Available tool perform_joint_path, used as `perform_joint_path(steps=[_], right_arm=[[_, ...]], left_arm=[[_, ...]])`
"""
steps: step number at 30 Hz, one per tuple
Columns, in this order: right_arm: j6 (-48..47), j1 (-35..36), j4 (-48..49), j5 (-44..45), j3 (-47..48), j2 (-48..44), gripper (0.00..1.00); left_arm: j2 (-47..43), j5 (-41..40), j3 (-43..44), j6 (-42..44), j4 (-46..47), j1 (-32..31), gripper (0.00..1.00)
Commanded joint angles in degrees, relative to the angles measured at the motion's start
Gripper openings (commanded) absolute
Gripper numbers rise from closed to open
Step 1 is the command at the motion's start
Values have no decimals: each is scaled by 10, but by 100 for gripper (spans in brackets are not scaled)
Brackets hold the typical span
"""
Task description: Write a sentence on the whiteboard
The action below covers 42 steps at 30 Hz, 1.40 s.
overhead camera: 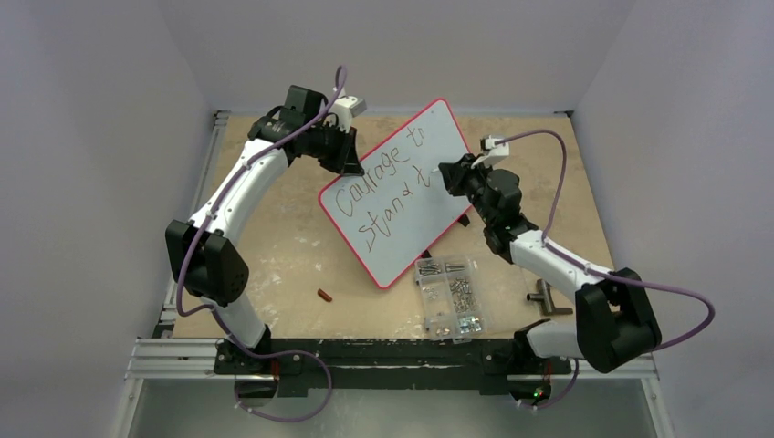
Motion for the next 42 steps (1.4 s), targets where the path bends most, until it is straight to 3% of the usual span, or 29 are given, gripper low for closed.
perform_joint_path(steps=[1, 42], right_arm=[[-8, 2, 6, 12, 19, -29, 0], [-6, -11, 41, 2, 62, 46, 0]], left_arm=[[-17, -102, -9, 46, -16, 2, 0], [-30, -122, -29, 36, -7, -1, 0]])
